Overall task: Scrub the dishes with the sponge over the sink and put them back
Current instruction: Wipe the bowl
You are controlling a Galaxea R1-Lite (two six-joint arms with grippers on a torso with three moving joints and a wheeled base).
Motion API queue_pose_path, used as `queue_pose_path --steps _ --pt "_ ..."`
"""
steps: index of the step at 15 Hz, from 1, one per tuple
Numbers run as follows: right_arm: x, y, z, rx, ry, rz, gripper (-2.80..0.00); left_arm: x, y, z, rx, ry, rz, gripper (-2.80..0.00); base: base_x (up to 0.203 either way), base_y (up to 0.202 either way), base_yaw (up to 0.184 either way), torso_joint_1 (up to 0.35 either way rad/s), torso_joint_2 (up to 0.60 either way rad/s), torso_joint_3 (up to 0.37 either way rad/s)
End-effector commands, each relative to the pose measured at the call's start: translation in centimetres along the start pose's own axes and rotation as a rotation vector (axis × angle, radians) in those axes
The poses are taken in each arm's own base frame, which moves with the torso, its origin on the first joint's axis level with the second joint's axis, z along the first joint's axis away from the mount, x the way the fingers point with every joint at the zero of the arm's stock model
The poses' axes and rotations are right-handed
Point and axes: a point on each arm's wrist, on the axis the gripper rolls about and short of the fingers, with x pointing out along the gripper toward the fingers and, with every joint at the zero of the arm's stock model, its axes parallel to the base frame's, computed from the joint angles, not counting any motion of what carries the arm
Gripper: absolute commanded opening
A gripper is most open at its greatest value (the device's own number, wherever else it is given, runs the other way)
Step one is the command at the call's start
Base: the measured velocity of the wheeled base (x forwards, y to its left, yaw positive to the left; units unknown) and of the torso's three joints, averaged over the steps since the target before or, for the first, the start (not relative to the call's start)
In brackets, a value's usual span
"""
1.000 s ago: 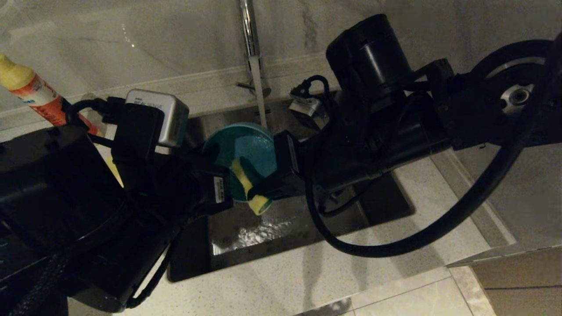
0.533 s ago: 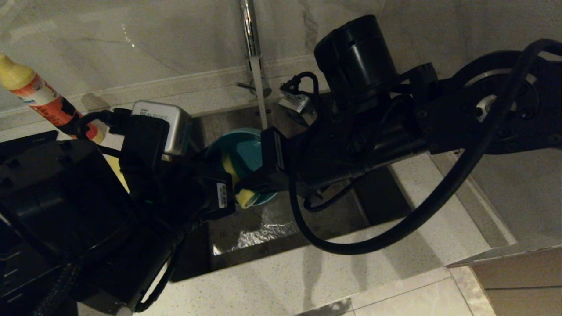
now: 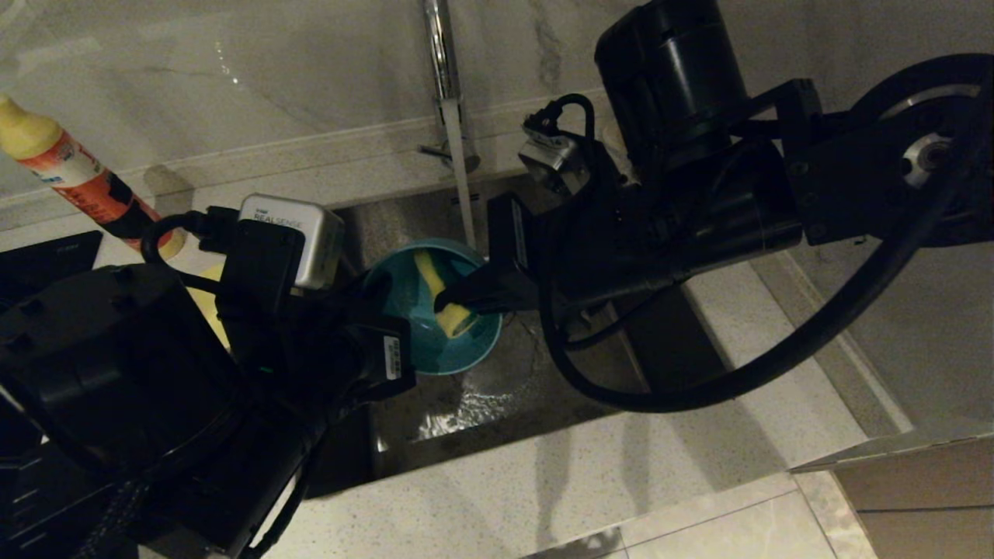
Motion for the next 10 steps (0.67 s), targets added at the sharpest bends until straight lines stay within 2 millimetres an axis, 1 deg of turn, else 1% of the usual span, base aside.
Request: queue_pose_path --steps 1,6,10 --pt "-0.7 0.1 -0.3 0.012 0.010 -0.007 -2.80 -0.1 0.3 0.2 -0.005 -0.008 0.012 -2.80 0.000 0.000 0.000 0.000 0.00 0.000" --pt "-0.6 -0.3 -0.8 0.032 0.046 -0.037 -2.80 0.0 0.8 0.9 -0.009 -0.031 0.032 -2.80 0.000 0.000 0.000 0.000 0.00 0.000" --pt "0.8 -0.4 -1.5 0.033 0.083 -0.038 -2.80 0.2 0.9 1.4 -0.020 -0.045 0.040 -2.80 0.000 0.000 0.000 0.000 0.00 0.000"
